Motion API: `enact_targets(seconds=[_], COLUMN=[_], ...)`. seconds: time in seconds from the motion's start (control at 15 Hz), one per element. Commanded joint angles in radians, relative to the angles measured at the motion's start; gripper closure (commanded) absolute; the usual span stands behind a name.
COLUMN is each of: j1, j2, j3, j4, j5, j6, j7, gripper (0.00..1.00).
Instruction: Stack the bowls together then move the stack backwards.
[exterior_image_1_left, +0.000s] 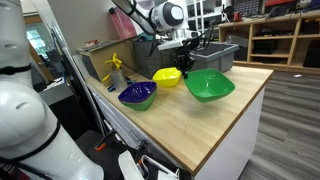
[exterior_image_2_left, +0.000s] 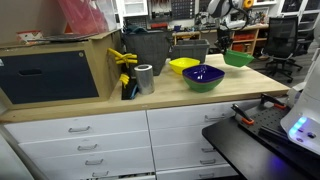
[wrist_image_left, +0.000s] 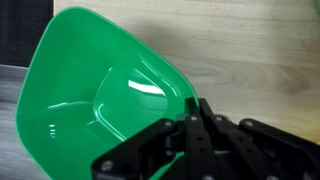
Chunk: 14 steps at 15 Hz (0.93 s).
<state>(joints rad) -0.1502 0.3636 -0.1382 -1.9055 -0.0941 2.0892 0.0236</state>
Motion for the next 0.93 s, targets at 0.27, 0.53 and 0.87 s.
enact_targets(seconds=[0.27, 0.53, 0.87], j1=[0.07, 0.099, 0.135], j2=[-0.068, -0.097, -0.147], j3=[0.059, 0.08, 0.097], j4=[-0.073, -0.104, -0.146], j5=[-0.017, -0.041, -0.124], j6=[-0.09, -0.118, -0.132], j7=[-0.026, -0.045, -0.08], gripper=[0.99, 0.99, 0.99])
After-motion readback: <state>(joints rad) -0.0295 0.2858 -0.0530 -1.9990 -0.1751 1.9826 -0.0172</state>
